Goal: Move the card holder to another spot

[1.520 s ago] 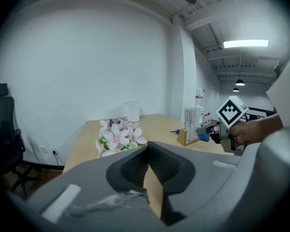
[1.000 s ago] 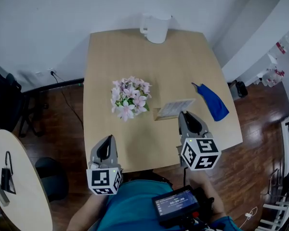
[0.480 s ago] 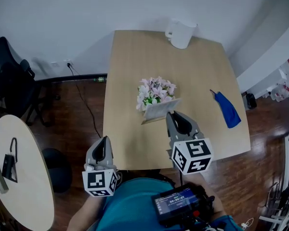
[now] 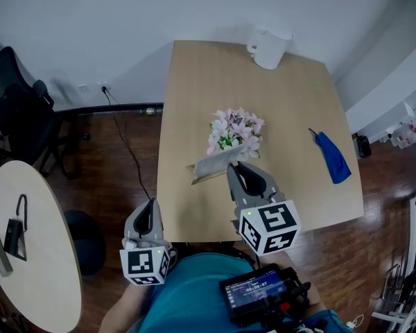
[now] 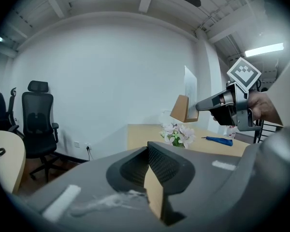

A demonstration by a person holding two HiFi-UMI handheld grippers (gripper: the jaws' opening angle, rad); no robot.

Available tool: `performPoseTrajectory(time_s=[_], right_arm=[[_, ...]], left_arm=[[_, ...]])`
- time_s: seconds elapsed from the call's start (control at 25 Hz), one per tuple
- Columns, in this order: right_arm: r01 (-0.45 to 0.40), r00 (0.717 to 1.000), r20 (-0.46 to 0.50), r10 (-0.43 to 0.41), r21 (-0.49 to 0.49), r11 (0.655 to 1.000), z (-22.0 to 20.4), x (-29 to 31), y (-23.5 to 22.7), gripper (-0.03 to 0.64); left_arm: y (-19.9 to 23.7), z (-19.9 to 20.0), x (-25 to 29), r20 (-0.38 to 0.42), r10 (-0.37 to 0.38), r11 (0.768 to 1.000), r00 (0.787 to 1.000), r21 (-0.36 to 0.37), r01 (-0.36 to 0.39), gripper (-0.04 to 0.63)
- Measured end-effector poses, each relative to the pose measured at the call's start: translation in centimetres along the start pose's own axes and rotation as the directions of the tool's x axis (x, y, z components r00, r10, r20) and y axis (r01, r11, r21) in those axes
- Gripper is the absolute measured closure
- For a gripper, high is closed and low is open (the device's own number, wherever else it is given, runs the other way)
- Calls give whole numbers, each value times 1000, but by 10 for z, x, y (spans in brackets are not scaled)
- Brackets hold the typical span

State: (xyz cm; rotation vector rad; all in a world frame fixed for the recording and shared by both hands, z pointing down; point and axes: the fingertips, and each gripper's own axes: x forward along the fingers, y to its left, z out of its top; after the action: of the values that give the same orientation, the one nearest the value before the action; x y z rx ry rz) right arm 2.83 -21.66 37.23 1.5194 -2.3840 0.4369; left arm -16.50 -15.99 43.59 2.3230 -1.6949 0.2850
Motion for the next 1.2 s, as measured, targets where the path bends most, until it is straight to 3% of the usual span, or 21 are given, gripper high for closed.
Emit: performPoseTrajectory(time_s=[0.44,0.88,1.2], right_arm=[[-27,1000,-14,27,3,1000,-7,3,6,580],[-41,999,-32,41,3,999,-15,8,11,580],[-42,991,-125,42,0,999,-54,37,16,580]], left_arm=[[-8,-9,1,-40,-9,999,999,40,11,584],[-3,-17,-1,-39,-16,998,999,-64,14,580],[6,-22,-5,-65,28,999,998,-43,-31,578]])
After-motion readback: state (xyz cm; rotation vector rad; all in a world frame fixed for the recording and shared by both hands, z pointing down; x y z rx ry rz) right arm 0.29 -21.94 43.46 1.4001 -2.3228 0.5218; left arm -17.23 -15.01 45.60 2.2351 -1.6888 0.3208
